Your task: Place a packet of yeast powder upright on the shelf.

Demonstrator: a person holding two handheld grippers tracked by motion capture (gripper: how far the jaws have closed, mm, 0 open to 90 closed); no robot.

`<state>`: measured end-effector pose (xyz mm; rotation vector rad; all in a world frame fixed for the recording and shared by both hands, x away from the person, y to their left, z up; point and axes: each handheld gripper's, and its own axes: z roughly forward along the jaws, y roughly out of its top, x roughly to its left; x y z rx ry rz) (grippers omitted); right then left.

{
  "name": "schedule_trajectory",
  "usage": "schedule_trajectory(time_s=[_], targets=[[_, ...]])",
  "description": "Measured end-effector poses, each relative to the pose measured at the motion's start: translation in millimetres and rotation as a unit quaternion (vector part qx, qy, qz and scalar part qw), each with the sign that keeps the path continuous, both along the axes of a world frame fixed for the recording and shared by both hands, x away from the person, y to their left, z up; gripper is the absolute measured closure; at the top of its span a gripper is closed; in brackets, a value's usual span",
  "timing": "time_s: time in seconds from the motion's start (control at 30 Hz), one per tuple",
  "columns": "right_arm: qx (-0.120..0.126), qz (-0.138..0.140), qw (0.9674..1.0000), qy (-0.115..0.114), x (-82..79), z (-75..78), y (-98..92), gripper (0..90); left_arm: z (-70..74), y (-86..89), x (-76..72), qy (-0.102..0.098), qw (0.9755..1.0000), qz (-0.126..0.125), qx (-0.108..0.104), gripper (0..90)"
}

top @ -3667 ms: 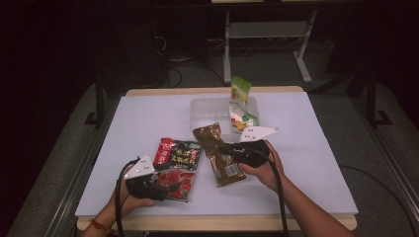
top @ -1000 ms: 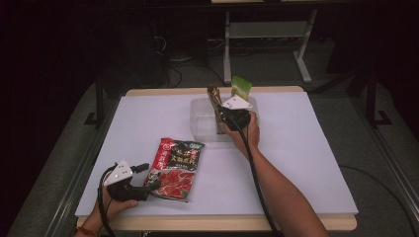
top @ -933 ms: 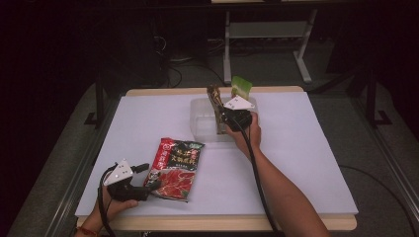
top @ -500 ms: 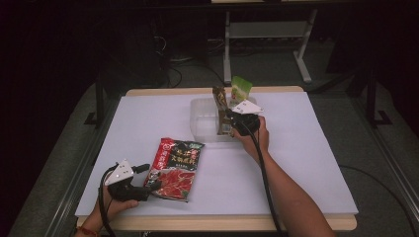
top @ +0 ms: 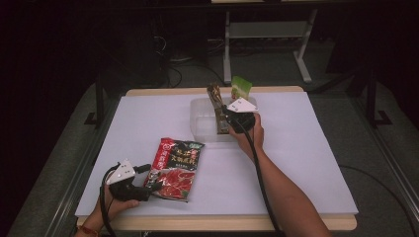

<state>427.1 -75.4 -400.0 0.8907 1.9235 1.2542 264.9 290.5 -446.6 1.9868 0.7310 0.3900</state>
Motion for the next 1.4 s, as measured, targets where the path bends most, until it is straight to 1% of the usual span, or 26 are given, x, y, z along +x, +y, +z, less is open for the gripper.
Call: schedule_trajectory(time_s=[0.07,0.1,0.13,0.17,0.23,0.3,0.37,0.4,0.43,0.47,0.53,0.6,0.63,0.7,0.73,0.77,0.8,0.87,0.93,1.0,1.1,1.13,1.23,1.27,1.33,1.4], targets=[[-0.004,-0.020,0.9996,-0.022,2.4,0.8,2.9,90.0,-0.3,-0.1,0.2,0.001,1.0000,-0.002,0.000,21.5],[0.000,-0.030,0.9989,-0.037,2.4,1.2,3.4,90.0,-0.4,-0.2,0.1,0.001,1.0000,-0.002,-0.001,21.4],[0.004,-0.036,0.9983,-0.045,2.4,1.8,3.8,90.0,-0.4,-0.2,0.1,0.000,1.0000,-0.003,-0.001,21.4],[0.012,-0.048,0.9970,-0.058,2.3,2.5,4.2,90.0,-0.4,-0.2,0.1,0.000,1.0000,-0.003,-0.001,21.4],[0.027,-0.066,0.9947,-0.074,2.4,1.9,4.9,90.0,-0.5,0.1,0.5,0.001,1.0000,-0.003,-0.002,21.4],[0.031,-0.075,0.9933,-0.083,2.2,-3.0,7.1,90.0,-0.5,0.1,0.3,0.001,1.0000,-0.004,-0.002,21.4],[0.034,-0.071,0.9939,-0.078,1.8,-10.0,9.4,90.0,-0.3,0.3,-0.4,0.001,1.0000,-0.004,-0.003,21.4],[0.039,-0.064,0.9944,-0.075,1.2,-13.5,9.8,90.0,-0.3,0.3,-0.4,0.001,1.0000,-0.004,-0.003,21.4],[0.036,-0.059,0.9948,-0.075,0.2,-15.8,10.5,90.0,-0.5,0.3,-0.3,0.001,1.0000,-0.004,-0.002,21.3],[0.027,-0.055,0.9949,-0.081,-1.5,-16.5,11.8,90.0,-0.5,0.3,-0.3,0.001,1.0000,-0.004,-0.002,21.3],[0.023,-0.049,0.9957,-0.076,-2.2,-17.0,12.6,90.0,-0.4,0.0,-0.5,0.001,1.0000,-0.004,-0.003,21.3],[0.017,-0.037,0.9970,-0.066,-5.3,-20.2,11.9,90.0,-0.3,-0.1,-0.6,0.000,1.0000,-0.004,-0.002,21.3],[0.020,-0.032,0.9972,-0.065,-7.0,-20.4,10.1,89.9,-0.3,-0.1,-0.6,0.000,1.0000,-0.004,-0.002,21.3],[0.032,-0.021,0.9979,-0.051,-9.6,-19.4,5.6,89.5,-0.7,-0.1,0.0,0.002,1.0000,-0.005,-0.001,21.1],[0.032,-0.021,0.9979,-0.051,-9.6,-19.4,5.6,89.5,-0.7,-0.1,0.0,0.002,1.0000,-0.005,-0.001,21.0],[0.026,-0.005,0.9988,-0.041,-12.2,-18.5,1.3,88.7,-0.7,-0.3,0.1,0.002,1.0000,-0.004,-0.001,21.0],[0.020,0.001,0.9992,-0.035,-13.7,-17.8,-0.6,88.3,-0.7,-0.5,0.0,0.002,1.0000,-0.004,-0.001,20.9],[0.008,0.007,0.9998,-0.019,-15.3,-16.4,-4.2,86.6,-0.7,-0.7,-0.1,0.003,1.0000,-0.004,-0.001,20.8],[0.004,0.013,0.9999,-0.001,-15.4,-14.3,-9.0,86.5,-0.6,-0.8,-0.1,0.003,1.0000,-0.004,0.000,20.8],[0.002,0.017,0.9997,0.018,-15.4,-11.9,-12.4,87.2,-0.4,-1.2,-0.3,0.001,1.0000,-0.005,0.004,20.8],[-0.008,0.032,0.9987,0.038,-17.1,-10.6,-14.2,89.6,-0.4,-1.2,-0.3,0.001,1.0000,-0.005,0.005,20.8],[-0.008,0.032,0.9987,0.038,-17.1,-10.6,-14.2,89.6,-0.5,-1.2,-0.2,0.001,1.0000,-0.005,0.005,20.8],[-0.020,0.046,0.9971,0.057,-19.4,-9.6,-12.7,89.9,-0.7,-1.4,-0.4,0.002,1.0000,-0.005,0.005,20.7],[-0.029,0.051,0.9961,0.066,-20.3,-9.6,-11.7,90.0,-0.7,-1.3,-0.4,0.003,1.0000,-0.005,0.005,20.7],[-0.030,0.051,0.9959,0.069,-20.3,-9.7,-11.9,90.0,-0.7,-1.3,-0.3,0.003,1.0000,-0.005,0.005,20.8],[-0.029,0.054,0.9951,0.078,-20.3,-11.6,-13.1,90.0,-0.6,-1.4,-0.4,0.003,1.0000,-0.005,0.005,20.7]])
